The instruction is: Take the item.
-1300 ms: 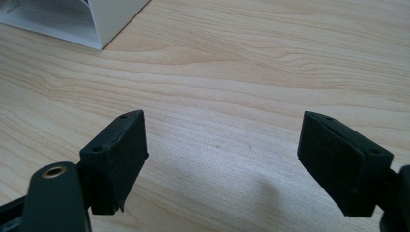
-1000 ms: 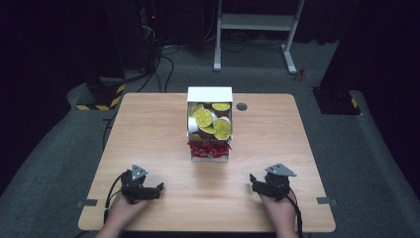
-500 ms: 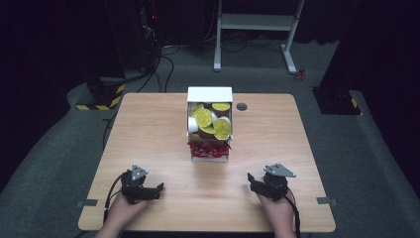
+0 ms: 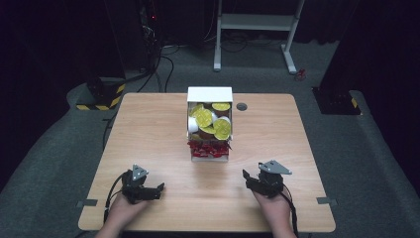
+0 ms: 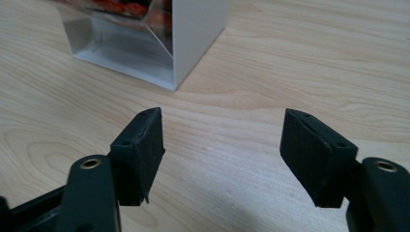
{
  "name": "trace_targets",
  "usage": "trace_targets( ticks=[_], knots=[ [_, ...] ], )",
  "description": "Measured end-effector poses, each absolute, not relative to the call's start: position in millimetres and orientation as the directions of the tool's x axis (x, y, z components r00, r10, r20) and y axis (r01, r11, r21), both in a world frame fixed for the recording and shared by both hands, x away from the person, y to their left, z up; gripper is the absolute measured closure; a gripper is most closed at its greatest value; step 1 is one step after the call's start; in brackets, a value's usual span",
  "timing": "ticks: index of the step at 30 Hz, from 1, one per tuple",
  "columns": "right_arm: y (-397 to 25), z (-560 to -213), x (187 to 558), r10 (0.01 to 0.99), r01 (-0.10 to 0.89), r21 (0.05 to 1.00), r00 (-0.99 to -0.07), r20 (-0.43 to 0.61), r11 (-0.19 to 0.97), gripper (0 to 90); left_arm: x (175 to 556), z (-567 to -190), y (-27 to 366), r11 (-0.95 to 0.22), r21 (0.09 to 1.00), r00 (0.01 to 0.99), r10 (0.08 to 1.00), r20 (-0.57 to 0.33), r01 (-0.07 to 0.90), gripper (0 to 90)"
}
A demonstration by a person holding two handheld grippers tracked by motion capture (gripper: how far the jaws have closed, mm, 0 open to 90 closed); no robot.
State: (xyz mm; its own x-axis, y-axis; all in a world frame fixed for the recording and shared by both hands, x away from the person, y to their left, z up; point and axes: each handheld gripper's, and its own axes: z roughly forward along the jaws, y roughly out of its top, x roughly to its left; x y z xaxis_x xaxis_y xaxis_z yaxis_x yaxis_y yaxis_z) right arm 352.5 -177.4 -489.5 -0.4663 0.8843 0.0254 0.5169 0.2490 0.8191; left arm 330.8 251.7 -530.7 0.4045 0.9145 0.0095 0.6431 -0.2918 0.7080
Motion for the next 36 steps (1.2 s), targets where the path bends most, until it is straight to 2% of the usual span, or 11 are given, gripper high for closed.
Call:
trace_targets(
  ticks=[36],
  knots=[
    [-148.0,-446.1,370.0,0.865,0.456,0.851,-0.503,0.004,0.261,34.2,329.8,-530.8,251.3,-0.288,0.709,0.408,0.913,0.0,0.644,0.5]
  ],
)
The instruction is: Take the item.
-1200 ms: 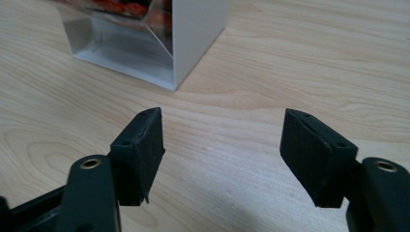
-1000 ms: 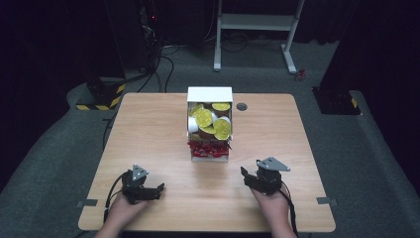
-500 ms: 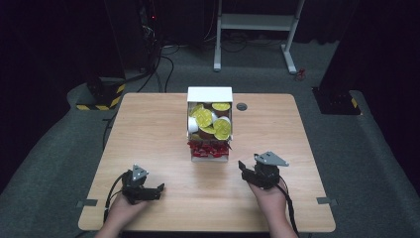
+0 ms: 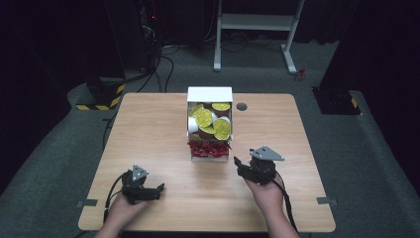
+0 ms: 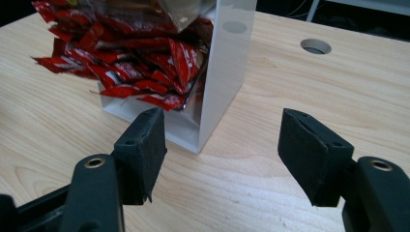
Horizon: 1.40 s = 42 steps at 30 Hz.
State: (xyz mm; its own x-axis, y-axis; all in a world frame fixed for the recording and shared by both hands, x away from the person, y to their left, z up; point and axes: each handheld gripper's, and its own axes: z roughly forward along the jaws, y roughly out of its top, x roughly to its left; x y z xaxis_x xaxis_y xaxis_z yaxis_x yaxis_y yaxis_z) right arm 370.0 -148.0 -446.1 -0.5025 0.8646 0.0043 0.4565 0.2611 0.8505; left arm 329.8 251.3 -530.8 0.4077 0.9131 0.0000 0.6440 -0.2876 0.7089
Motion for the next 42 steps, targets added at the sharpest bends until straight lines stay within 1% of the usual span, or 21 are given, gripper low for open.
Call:
trace_targets(
  ticks=[22,32,42],
  knots=[
    [-133.3,-436.1,384.7,0.856,0.448,0.855,-0.516,0.007,0.263,34.5,329.7,-530.8,251.4,-0.289,0.709,0.409,0.913,0.0,0.644,0.5],
    [-128.7,-437.8,393.4,0.854,0.462,0.848,-0.52,0.022,0.259,40.5,329.7,-530.8,251.4,-0.288,0.709,0.409,0.913,0.0,0.644,0.5],
    [-119.2,-439.0,398.3,0.843,0.459,0.845,-0.537,0.017,0.276,50.5,329.4,-530.8,251.3,-0.29,0.708,0.412,0.911,-0.001,0.644,0.5]
  ],
)
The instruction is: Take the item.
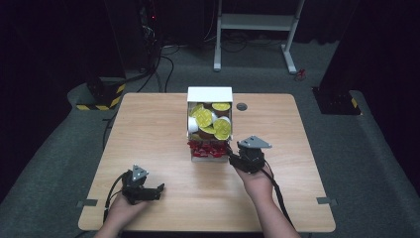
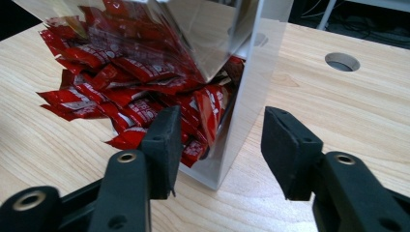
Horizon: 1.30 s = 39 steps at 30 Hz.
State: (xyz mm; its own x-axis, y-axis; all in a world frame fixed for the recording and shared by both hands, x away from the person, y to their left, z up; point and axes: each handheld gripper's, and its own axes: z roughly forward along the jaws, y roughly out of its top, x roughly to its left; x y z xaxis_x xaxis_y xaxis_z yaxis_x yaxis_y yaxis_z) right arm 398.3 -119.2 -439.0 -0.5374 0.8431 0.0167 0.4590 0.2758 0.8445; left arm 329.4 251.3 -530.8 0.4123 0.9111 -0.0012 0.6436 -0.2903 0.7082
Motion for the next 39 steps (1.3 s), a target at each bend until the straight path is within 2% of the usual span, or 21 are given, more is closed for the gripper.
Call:
trace_targets(
  ticks=[6,17,24,31,39],
  knots=[
    [-115.9,-438.4,402.0,0.837,0.46,0.845,-0.547,0.028,0.272,56.5,329.4,-530.9,251.4,-0.296,0.709,0.418,0.908,0.002,0.64,0.5],
    [-109.3,-442.8,408.5,0.834,0.445,0.846,-0.552,0.001,0.293,74.3,329.4,-530.9,251.4,-0.297,0.709,0.418,0.908,0.003,0.64,0.5],
    [-107.3,-443.5,409.9,0.835,0.44,0.848,-0.55,-0.007,0.297,75.3,329.4,-530.9,251.3,-0.296,0.709,0.418,0.908,0.002,0.64,0.5],
    [-109.3,-445.2,413.8,0.829,0.449,0.851,-0.559,0.031,0.271,76.1,329.4,-530.9,251.4,-0.299,0.71,0.421,0.907,0.004,0.638,0.5],
    [-108.5,-448.4,415.9,0.838,0.469,0.841,-0.544,0.036,0.269,84.7,329.3,-530.9,251.4,-0.299,0.71,0.421,0.907,0.004,0.638,0.5]
  ],
)
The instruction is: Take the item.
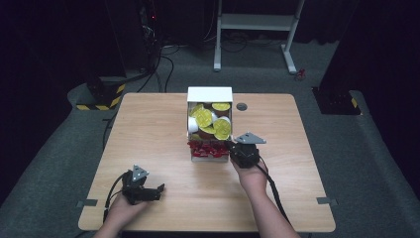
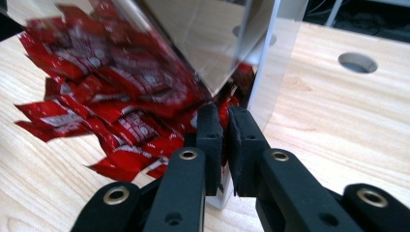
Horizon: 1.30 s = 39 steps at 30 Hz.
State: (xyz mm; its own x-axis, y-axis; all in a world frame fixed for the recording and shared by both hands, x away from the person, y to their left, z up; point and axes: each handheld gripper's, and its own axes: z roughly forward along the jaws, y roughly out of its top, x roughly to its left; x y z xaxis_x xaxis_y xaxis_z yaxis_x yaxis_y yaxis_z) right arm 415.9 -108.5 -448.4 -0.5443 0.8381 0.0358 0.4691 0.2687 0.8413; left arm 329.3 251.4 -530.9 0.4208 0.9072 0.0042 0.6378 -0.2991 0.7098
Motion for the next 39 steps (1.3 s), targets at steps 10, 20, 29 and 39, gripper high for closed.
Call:
trace_targets(
  ticks=[10,20,29,39],
  knots=[
    [-107.8,-449.2,411.5,0.837,0.452,0.847,-0.547,0.015,0.28,86.6,329.3,-530.9,251.4,-0.299,0.71,0.422,0.907,0.004,0.637,0.5],
    [-111.6,-446.4,396.9,0.831,0.431,0.86,-0.556,0.015,0.273,86.6,329.1,-530.9,251.4,-0.3,0.71,0.423,0.906,0.004,0.637,0.5],
    [-117.6,-442.5,382.2,0.827,0.407,0.875,-0.562,0.013,0.262,86.7,329.1,-530.8,251.8,-0.306,0.71,0.426,0.905,0.009,0.635,0.5],
    [-124.5,-439.1,371.3,0.822,0.385,0.883,-0.569,-0.001,0.267,86.8,328.9,-530.8,251.6,-0.305,0.711,0.427,0.904,0.007,0.634,0.5]
  ],
)
